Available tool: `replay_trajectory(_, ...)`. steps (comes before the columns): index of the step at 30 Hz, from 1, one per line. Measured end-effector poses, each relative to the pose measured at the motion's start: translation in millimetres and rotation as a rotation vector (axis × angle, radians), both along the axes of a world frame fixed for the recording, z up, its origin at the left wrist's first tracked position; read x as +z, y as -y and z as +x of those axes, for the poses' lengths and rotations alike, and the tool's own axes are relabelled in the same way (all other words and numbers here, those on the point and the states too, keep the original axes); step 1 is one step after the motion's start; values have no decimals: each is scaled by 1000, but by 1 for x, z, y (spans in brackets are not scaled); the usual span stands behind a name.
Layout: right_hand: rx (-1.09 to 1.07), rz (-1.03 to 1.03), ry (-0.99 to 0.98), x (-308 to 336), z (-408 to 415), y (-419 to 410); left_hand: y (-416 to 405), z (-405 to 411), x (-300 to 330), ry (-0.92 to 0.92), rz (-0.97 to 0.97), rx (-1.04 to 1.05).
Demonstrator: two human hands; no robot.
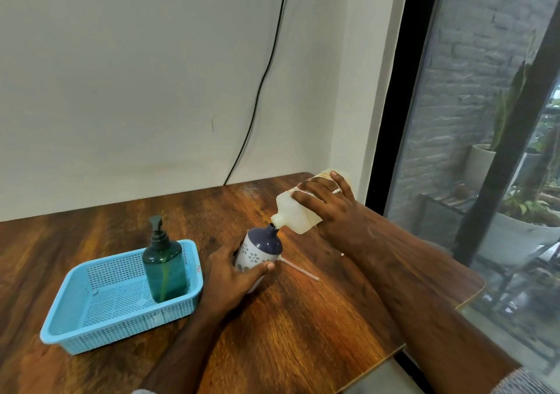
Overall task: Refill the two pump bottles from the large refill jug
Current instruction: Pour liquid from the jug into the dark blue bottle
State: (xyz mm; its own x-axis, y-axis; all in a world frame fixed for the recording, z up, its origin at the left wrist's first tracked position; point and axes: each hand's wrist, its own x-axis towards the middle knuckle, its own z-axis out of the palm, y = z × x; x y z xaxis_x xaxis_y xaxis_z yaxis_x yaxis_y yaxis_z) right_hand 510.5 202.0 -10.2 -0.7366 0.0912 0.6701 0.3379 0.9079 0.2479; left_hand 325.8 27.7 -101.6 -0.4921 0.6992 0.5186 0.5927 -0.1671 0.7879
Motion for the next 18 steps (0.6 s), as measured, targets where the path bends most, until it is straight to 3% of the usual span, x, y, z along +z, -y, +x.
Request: replay_trajectory(18, -21, 26, 16, 1, -2, -2, -1, -2, -1, -2, -15, 18)
